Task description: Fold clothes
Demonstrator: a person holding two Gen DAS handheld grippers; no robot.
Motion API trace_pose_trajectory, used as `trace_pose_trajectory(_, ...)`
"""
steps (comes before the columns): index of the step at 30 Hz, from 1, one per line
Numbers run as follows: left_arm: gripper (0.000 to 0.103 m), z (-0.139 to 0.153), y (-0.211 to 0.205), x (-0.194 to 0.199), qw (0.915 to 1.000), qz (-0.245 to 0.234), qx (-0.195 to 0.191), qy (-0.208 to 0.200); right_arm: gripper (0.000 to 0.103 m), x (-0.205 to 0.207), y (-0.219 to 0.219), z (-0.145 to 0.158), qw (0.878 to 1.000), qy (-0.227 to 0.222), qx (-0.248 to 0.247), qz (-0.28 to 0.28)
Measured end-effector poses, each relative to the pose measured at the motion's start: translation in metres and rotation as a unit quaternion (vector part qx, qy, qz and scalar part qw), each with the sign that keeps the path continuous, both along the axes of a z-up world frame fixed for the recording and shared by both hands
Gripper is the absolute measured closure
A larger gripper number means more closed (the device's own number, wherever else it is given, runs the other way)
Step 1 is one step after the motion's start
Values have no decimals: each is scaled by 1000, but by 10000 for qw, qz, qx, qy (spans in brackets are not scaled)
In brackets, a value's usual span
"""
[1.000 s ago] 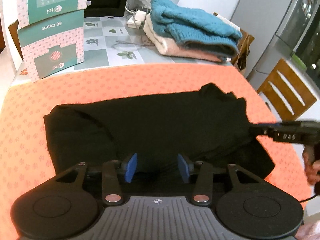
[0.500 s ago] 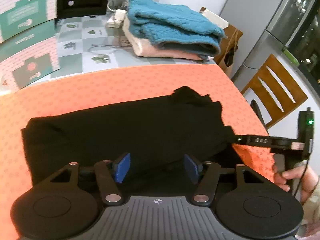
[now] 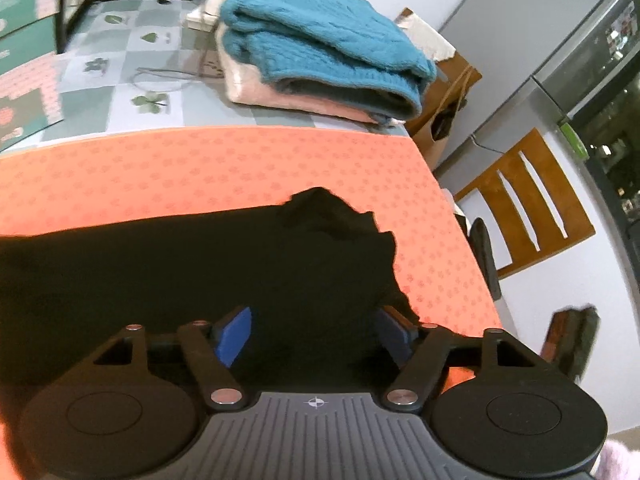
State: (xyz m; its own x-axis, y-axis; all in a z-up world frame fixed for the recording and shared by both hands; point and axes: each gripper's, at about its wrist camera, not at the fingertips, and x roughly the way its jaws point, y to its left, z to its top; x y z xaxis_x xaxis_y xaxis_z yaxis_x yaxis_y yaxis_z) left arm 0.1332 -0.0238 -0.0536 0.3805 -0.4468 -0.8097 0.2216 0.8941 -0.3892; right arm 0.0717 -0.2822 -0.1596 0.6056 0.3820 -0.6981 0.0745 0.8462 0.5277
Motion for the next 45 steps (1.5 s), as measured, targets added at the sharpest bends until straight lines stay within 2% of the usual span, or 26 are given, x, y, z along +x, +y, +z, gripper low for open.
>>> trace_pose_trajectory(7, 22, -12, -55, 33, 9985, -326, -147, 416, 87, -6, 28, 28, 9967, -458, -503, 447)
trace_pose_trajectory(12, 22, -18, -91, 53, 9965, -666, 213, 469, 87, -11, 48, 47, 9903, -784, -861, 764)
trace_pose_trajectory(18, 26, -29, -111, 69, 9909, -823, 904, 558, 87, -16, 65, 61, 9826, -1022, -1128, 1066)
trace_pose_trajectory(20, 37, -30, -109, 68, 9902, -772, 1064, 479, 87, -17, 69, 63, 9811, -1050, -1166, 1134)
trace_pose_trajectory(22, 73, -31, -107, 66, 9898, -719, 1167, 390, 87, -17, 72, 65, 9797, -1075, -1194, 1200)
trace_pose_trajectory(23, 82, -31, -106, 66, 9895, -692, 1218, 346, 87, -18, 73, 65, 9790, -1080, -1213, 1229)
trace_pose_trajectory(24, 85, -32, -104, 65, 9892, -666, 1269, 302, 86, -18, 74, 66, 9784, -1079, -1236, 1256)
trace_pose_trajectory(27, 87, -32, -100, 62, 9888, -574, 1364, 194, 77, -26, 75, 69, 9726, -1176, -1430, 1406)
trace_pose_trajectory(29, 87, -29, -93, 61, 9914, -466, 1206, 223, 53, -32, 75, 72, 9678, -1251, -1574, 1513)
trace_pose_trajectory(31, 87, -26, -88, 61, 9934, -364, 1058, 243, 41, -40, 76, 74, 9607, -1316, -1843, 1602)
trace_pose_trajectory(34, 87, -19, -79, 59, 9957, -262, 870, 195, 37, -48, 75, 66, 9550, -1107, -2034, 1851)
trace_pose_trajectory(36, 87, -14, -70, 56, 9972, -165, 707, 160, 39, -52, 76, 59, 9551, -878, -1995, 2009)
trace_pose_trajectory(37, 88, -11, -65, 55, 9979, -116, 618, 145, 54, -55, 77, 56, 9552, -788, -1957, 2074)
trace_pose_trajectory(38, 88, -9, -59, 53, 9985, -69, 523, 135, 85, -57, 77, 56, 9561, -713, -1888, 2127)
trace_pose_trajectory(39, 88, -6, -52, 50, 9991, -19, 415, 123, 92, -60, 78, 57, 9575, -676, -1803, 2146)
trace_pose_trajectory(42, 88, 4, -26, 42, 9998, 160, 77, 46, 93, -67, 87, 71, 9558, -860, -1719, 2225)
trace_pose_trajectory(45, 88, 14, 6, 32, 9987, 419, -300, -18, 93, -73, 103, 92, 9437, -1181, -1843, 2479)
